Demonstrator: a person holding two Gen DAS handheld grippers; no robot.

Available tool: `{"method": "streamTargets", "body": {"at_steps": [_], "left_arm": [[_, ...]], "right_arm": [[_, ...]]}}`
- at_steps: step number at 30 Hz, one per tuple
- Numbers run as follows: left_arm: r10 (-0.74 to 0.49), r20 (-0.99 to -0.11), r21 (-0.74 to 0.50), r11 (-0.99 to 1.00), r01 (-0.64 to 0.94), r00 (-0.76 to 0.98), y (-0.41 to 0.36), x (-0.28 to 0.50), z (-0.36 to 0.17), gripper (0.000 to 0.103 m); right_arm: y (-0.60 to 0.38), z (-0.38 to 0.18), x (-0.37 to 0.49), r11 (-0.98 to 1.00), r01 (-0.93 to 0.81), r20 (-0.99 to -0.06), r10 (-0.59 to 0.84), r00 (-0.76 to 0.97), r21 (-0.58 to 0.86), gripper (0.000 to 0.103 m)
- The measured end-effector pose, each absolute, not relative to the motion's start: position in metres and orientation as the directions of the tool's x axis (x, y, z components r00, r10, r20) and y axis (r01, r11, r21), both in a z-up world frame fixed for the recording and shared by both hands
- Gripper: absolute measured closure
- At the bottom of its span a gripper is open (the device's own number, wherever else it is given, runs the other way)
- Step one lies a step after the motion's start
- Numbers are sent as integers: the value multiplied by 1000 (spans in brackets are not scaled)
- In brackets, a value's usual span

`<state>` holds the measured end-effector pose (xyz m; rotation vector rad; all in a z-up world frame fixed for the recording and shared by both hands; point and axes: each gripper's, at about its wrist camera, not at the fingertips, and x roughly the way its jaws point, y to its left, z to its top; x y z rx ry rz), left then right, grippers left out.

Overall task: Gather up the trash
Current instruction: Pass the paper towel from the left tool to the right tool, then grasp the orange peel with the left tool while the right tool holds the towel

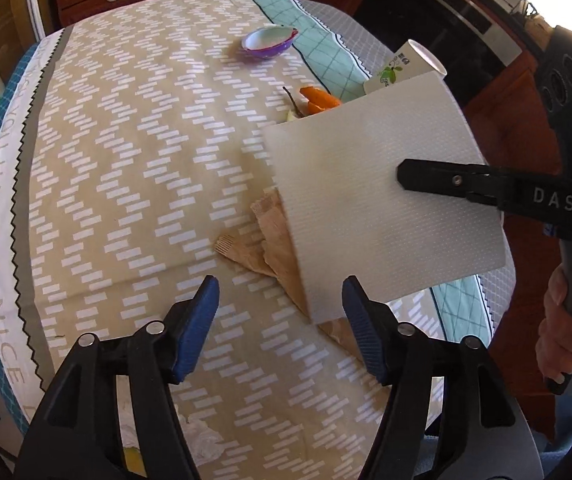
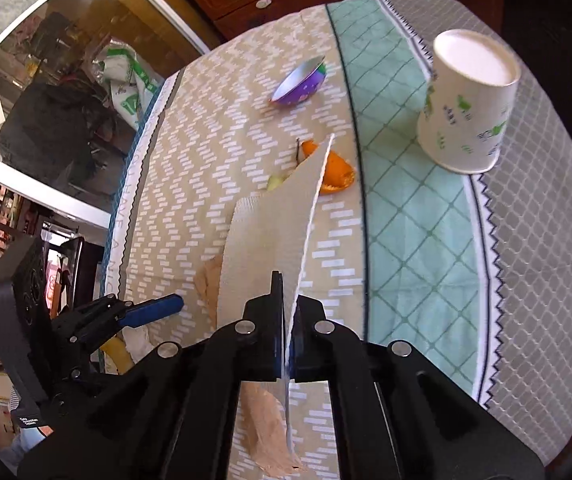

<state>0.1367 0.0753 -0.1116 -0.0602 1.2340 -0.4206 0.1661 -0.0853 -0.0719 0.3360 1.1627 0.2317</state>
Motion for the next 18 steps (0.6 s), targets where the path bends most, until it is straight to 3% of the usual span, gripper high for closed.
{"method": "streamTargets", "body": {"at_steps": [5,14,18], "left_arm": [[-323,-897,-251,934,253,301,74,148,-99,33],[-242,-915,-146,944,295,322,24,200,-107,31],[-239,-919,-157,952,264,314,16,225,-113,31]], "right_arm": [[-129,-43,154,938,65,-833,268,484,340,101],[-191,-50,130,920,158,-831,239,503,360,101],[-205,-54,122,914,170,-827,238,509,368,101]]}}
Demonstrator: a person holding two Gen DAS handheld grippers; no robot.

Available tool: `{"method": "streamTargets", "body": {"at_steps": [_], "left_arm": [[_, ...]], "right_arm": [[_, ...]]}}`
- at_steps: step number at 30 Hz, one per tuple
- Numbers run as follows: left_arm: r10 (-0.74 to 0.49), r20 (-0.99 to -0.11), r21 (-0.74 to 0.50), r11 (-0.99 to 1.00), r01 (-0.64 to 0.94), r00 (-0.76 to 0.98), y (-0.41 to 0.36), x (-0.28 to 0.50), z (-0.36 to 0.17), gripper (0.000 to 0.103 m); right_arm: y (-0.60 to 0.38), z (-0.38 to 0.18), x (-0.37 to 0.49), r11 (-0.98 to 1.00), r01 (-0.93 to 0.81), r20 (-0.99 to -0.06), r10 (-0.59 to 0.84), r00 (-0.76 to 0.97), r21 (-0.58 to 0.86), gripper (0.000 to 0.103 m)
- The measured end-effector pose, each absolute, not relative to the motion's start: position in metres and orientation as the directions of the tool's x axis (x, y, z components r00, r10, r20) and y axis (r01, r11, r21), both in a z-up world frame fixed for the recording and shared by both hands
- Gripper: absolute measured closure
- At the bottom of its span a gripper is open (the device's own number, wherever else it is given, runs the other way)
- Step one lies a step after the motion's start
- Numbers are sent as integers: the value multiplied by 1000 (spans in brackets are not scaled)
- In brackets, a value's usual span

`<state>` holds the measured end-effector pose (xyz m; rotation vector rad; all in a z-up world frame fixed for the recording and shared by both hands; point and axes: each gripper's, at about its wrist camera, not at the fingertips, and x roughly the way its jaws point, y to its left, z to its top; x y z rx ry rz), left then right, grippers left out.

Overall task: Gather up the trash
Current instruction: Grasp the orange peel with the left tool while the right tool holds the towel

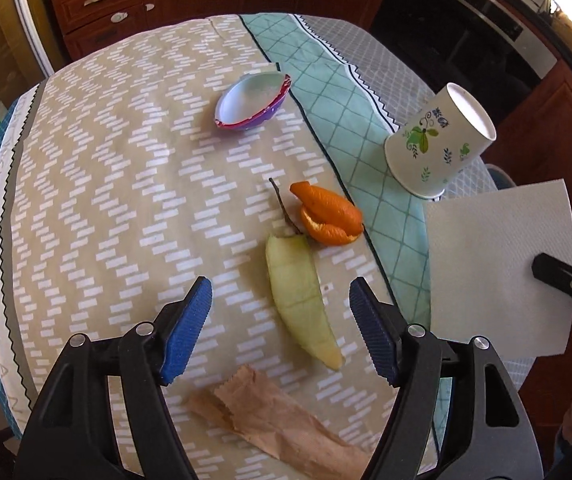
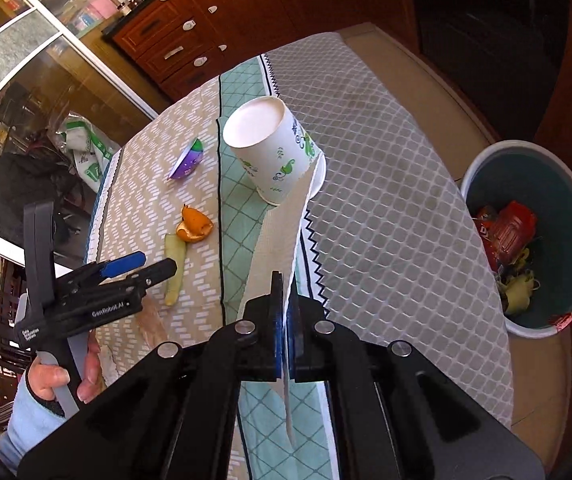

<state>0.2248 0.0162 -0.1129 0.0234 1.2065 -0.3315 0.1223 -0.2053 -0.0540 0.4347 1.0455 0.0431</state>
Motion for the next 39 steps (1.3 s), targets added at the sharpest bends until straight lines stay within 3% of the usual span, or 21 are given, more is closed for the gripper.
{"method": "streamTargets", "body": {"at_steps": [10,12,14,18,20,35,39], "left_arm": [[-208,-916,-63,920,386,344,-41,251,-113,31],[-192,-924,-52,920,388,331,-46,255,-121,41],[-165,-931,-30,922,385,325,-51,258,-130,62],[-123,-916,40,918,394,381,-59,253,-125,79],[-138,-918,18,922,386,373,-59,251,-120,86],[-250,-892,-59,889,453,375,-84,176,-62,87],[-251,-897,-67,891,449,364,-92,174,-66,87]], "right_arm": [[-235,-64,126,886,206,-817,263,513,415,101],[-240,-65,126,882,208,-813,268,516,423,101],[-244,-65,126,879,211,-810,269,521,428,101],[-255,-68,126,868,224,-803,274,529,443,101],[-260,-68,125,861,231,-796,275,539,453,101],[-299,-41,96,838,233,-731,253,634,493,101],[-296,-52,98,850,213,-753,278,596,482,97]]}}
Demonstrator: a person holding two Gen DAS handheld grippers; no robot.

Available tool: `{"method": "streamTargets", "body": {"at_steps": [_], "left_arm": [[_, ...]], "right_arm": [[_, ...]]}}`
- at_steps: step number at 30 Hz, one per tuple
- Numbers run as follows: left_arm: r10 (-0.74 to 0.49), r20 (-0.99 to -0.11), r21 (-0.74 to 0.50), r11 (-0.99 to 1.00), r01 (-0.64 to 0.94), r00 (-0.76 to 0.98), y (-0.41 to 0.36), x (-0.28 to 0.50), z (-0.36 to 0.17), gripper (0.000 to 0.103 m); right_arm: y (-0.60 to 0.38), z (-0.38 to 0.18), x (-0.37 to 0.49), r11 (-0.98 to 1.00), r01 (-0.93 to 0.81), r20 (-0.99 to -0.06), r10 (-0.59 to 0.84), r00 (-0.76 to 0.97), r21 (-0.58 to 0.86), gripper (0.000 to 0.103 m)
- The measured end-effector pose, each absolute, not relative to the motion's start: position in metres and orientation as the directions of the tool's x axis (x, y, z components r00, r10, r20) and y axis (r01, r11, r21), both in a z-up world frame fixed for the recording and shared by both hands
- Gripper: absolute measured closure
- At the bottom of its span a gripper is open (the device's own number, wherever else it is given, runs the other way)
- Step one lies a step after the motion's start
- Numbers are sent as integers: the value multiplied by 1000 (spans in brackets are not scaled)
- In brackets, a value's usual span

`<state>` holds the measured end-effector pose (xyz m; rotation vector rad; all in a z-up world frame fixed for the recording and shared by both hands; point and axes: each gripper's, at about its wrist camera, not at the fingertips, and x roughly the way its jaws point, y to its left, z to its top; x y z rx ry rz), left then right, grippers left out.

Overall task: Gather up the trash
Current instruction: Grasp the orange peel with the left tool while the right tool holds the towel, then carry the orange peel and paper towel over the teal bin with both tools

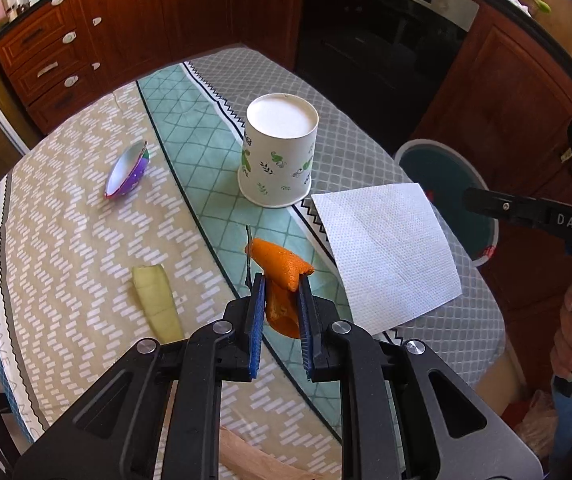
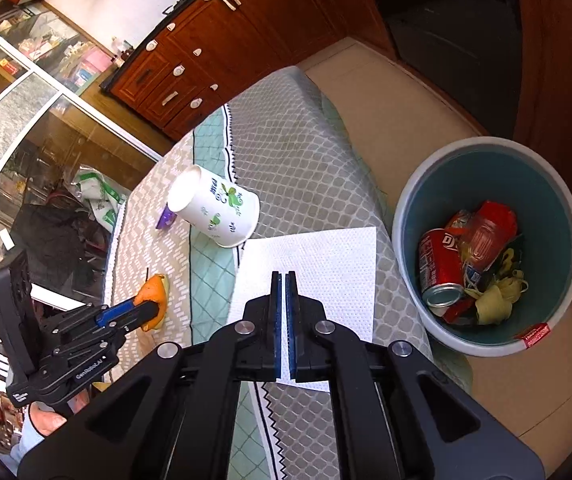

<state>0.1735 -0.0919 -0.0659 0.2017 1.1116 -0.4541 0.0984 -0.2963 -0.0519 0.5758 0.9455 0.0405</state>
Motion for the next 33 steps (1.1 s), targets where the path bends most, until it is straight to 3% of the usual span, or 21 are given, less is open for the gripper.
{"method": "streamTargets", "body": {"at_steps": [1,2,3,4,10,12,14,19,22,23,24,26,27,33], "left_arm": [[-250,-898,-71,894,443,362,-91,173,-67,87],[-252,-899,-77,896,438,358,-89,171,-68,87],[-256,-900,-85,898,433,354,-87,170,-69,87],[-258,-900,-90,898,430,350,-85,170,-71,87],[-281,-899,-138,911,389,337,-63,172,-74,87],[-292,-896,-159,915,372,335,-52,174,-75,87],[-300,-894,-173,916,362,332,-42,176,-76,87],[-338,-885,-221,910,352,320,-23,180,-81,87],[-360,-879,-249,906,341,313,-14,182,-85,87],[-366,-877,-258,905,339,310,-12,183,-86,87],[-372,-875,-264,903,339,309,-11,183,-86,87],[-379,-873,-270,900,342,308,-10,182,-85,87],[-383,-871,-273,898,345,308,-10,181,-84,87],[-397,-866,-271,883,384,303,-27,172,-76,87]], "right_arm": [[-297,-56,99,861,229,-767,246,592,454,96],[-300,-62,99,862,249,-778,230,584,442,83],[-304,-69,98,856,267,-785,226,576,443,48],[-305,-74,97,855,284,-792,212,572,434,35],[-258,-102,112,931,220,-857,153,493,293,26],[-236,-109,119,958,193,-877,98,471,210,12],[-219,-113,124,973,167,-890,67,451,157,6],[-181,-118,130,993,117,-895,-28,444,26,6],[-169,-119,128,994,104,-890,-63,452,-17,14],[-166,-116,126,996,92,-889,-57,455,-17,31],[-163,-111,124,997,80,-885,-50,462,-14,58],[-157,-106,123,999,54,-894,-17,448,8,87],[-156,-105,123,998,47,-901,6,434,29,95],[-174,-78,114,976,89,-873,134,469,197,99]]}}
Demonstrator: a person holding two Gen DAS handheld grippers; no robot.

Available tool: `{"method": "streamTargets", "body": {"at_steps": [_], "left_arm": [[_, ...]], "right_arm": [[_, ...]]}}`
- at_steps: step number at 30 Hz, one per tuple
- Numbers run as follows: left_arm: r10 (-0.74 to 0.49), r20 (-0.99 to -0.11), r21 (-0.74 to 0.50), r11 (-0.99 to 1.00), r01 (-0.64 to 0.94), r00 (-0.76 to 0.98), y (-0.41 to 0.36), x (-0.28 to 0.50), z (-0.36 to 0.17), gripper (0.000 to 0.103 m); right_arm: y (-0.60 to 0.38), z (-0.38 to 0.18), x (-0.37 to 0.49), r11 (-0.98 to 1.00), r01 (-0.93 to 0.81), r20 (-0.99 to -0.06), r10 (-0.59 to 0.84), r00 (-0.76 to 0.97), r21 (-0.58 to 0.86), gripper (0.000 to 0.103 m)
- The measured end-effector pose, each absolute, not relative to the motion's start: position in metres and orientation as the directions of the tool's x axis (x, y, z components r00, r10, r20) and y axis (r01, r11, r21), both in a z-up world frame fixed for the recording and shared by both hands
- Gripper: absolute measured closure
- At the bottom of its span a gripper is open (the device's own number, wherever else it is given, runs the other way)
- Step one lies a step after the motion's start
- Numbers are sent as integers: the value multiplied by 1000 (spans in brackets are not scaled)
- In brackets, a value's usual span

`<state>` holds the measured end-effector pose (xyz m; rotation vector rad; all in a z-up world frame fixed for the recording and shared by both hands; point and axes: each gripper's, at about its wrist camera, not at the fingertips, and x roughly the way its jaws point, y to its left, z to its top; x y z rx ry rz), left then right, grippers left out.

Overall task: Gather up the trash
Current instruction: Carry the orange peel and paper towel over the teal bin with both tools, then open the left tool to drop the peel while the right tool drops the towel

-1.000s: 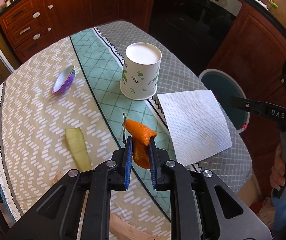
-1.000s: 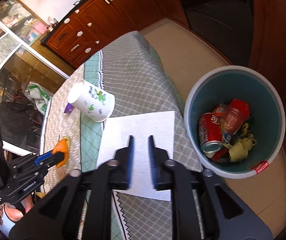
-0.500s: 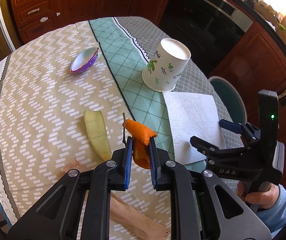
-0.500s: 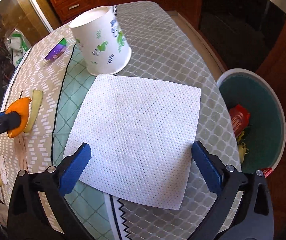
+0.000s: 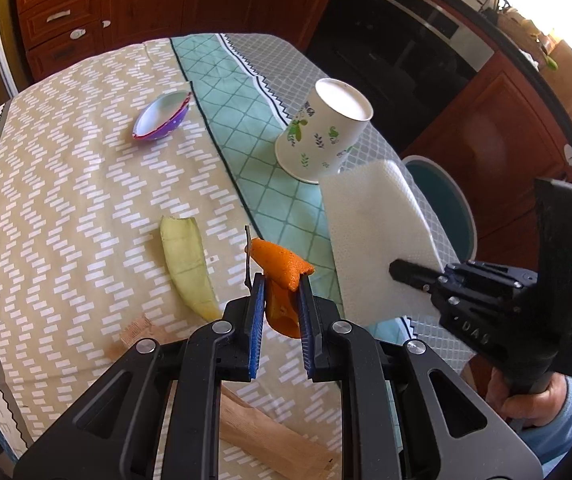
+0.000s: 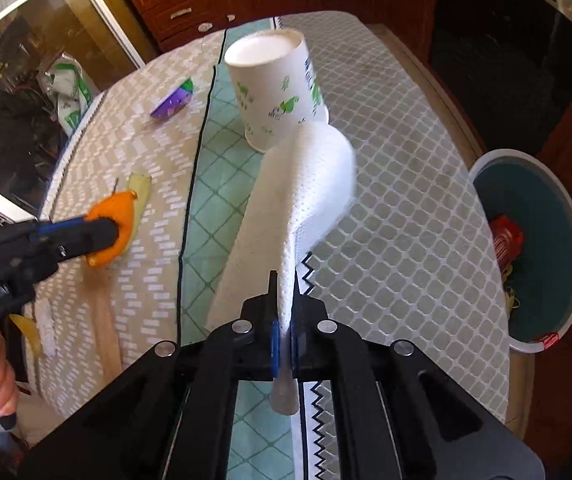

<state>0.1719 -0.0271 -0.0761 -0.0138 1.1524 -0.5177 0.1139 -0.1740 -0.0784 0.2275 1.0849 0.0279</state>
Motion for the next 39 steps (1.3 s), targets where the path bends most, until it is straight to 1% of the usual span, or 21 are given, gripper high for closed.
{"method": "streamTargets", "body": {"at_steps": [5,10,14,19,28,30,32,33,35,36,38,39], "left_arm": [[-419,-863,-261,848,462,281,-69,167,-66,87],[-427,-863,-229,807,544,271,-131,166,-54,86],[-437,-863,-213,769,603,253,-187,166,-47,86],[-435,-876,-206,728,654,209,-251,167,-51,86],[-384,-915,-200,699,687,124,-333,181,-90,81],[-367,-924,-198,702,685,109,-342,183,-100,77],[-358,-927,-193,705,682,108,-347,186,-105,56],[-353,-927,-177,710,681,127,-348,186,-105,51],[-340,-927,-149,719,679,156,-348,185,-104,46],[-339,-928,-149,721,677,157,-349,185,-104,44],[-340,-925,-148,730,667,167,-345,187,-102,36],[-339,-924,-145,735,662,175,-344,188,-100,35]], "right_arm": [[-229,-36,103,955,173,-821,104,561,240,99],[-299,-8,82,929,284,-783,10,622,238,99],[-354,-11,65,901,362,-778,-44,626,240,99],[-401,-30,48,867,428,-803,-55,594,257,99],[-440,-63,31,826,485,-831,-35,555,289,99],[-445,-68,30,821,490,-835,-29,550,294,99],[-448,-73,30,818,492,-838,-22,546,299,99],[-450,-75,31,817,491,-839,-19,544,301,99],[-452,-79,33,817,490,-842,-10,540,304,99],[-453,-81,34,817,488,-843,-6,538,306,99],[-455,-84,37,819,485,-844,-1,536,307,99],[-455,-85,39,819,484,-845,2,534,308,99]]}}
